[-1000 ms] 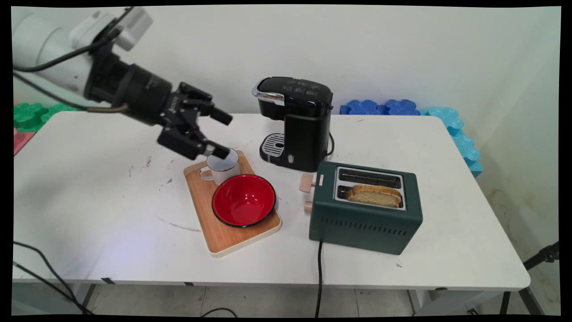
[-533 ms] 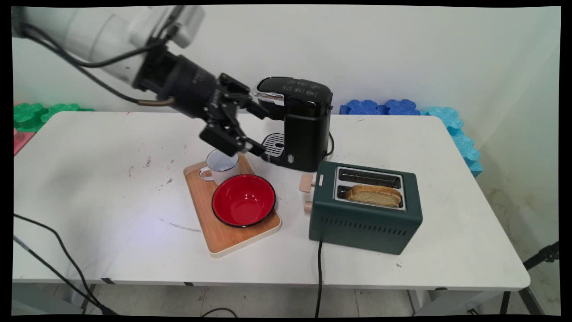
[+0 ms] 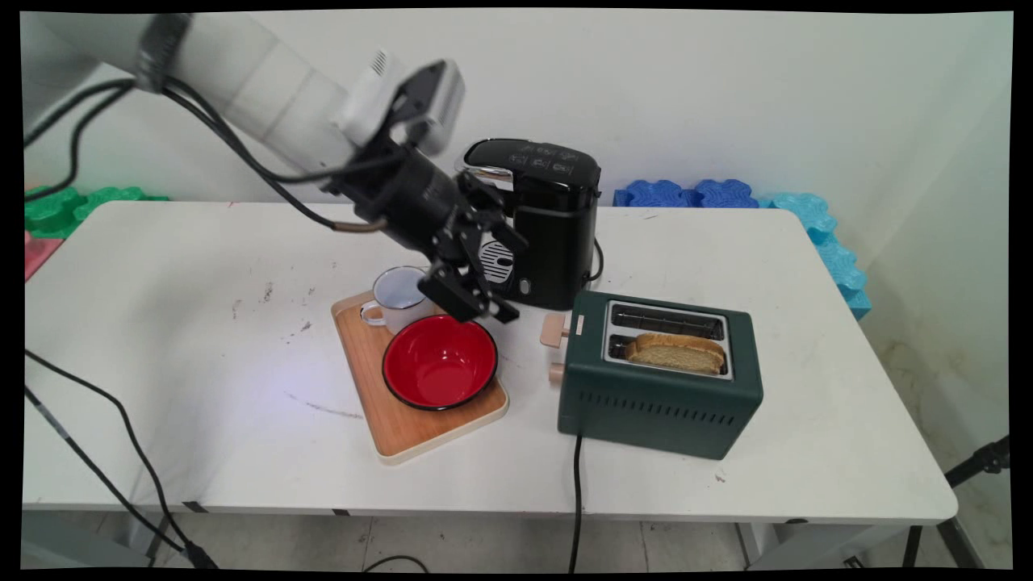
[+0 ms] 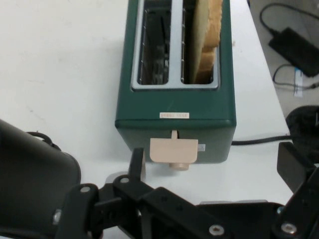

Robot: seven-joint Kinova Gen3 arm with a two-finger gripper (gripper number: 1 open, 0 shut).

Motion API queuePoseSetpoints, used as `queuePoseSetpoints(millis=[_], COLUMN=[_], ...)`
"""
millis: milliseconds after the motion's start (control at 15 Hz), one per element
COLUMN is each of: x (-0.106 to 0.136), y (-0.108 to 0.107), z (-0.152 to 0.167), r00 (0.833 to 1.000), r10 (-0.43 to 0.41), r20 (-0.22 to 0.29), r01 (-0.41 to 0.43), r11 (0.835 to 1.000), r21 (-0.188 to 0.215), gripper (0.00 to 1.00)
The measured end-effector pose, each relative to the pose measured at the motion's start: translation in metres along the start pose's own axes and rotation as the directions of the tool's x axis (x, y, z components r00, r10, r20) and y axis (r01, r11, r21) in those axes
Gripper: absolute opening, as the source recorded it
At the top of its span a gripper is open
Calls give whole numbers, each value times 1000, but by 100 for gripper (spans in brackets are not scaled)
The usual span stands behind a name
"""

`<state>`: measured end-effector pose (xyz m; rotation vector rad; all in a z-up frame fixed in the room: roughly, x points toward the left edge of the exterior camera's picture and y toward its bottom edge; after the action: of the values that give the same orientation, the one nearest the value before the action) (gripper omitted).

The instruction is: Press the toaster switch

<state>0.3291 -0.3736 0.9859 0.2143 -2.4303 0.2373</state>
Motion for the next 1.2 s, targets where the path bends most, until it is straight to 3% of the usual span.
queuePoseSetpoints(millis=[200,267,1200], x=[2,3,9], y=[-1,-2,-8], z=[17,23,78], r00=[999,998,992], r10=[28,37,63], r20=[33,44,110], r01=[-28,-37,-64], r11=[1000,999,998], r21=[-7,-7,7], gripper=[100,0,0])
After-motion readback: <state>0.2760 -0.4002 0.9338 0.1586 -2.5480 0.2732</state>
